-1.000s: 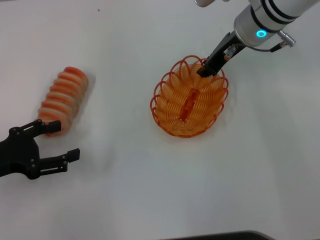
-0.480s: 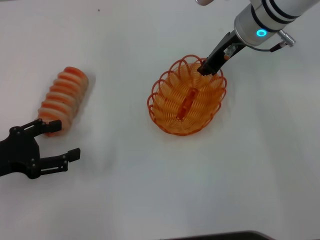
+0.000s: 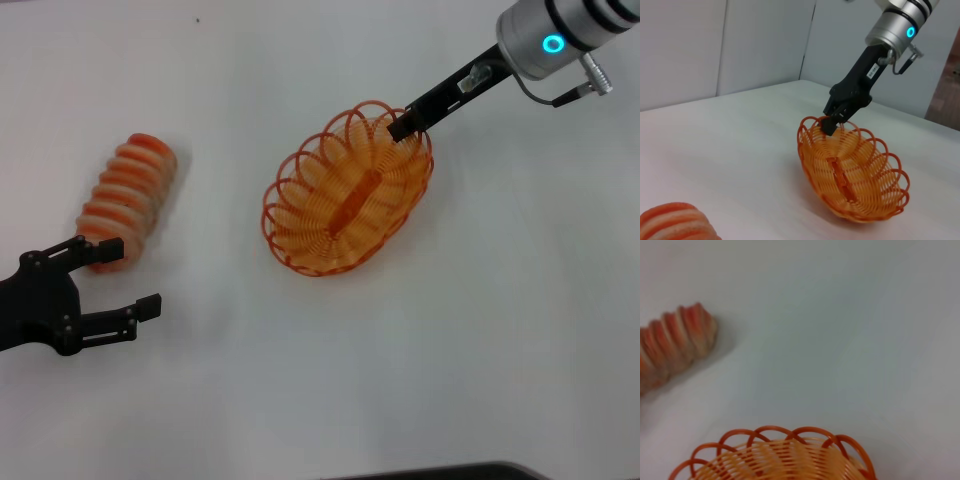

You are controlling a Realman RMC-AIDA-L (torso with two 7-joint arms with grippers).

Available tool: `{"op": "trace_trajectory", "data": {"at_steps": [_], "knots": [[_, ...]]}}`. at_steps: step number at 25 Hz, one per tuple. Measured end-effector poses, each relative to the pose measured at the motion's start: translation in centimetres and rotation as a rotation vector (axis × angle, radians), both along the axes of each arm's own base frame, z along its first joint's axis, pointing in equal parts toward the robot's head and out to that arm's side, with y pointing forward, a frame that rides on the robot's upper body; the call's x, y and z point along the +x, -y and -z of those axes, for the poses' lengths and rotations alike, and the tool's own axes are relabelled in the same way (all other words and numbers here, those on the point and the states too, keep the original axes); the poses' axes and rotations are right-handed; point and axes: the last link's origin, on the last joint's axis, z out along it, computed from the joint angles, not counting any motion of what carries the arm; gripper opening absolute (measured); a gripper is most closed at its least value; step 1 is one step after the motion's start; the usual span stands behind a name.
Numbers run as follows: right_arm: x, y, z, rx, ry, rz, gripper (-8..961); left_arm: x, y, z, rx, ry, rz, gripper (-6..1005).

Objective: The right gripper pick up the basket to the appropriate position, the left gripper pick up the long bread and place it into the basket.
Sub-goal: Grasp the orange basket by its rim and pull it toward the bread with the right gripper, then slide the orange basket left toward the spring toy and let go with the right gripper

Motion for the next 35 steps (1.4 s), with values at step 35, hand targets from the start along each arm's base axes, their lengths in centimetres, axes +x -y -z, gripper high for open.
{"op": "trace_trajectory", "data": {"at_steps": [35], "knots": [[4.4, 2.0, -0.5, 0.233, -0.411, 0.641, 94, 0.6, -0.7, 0.1, 0.005, 0.003, 0.02, 907]]}}
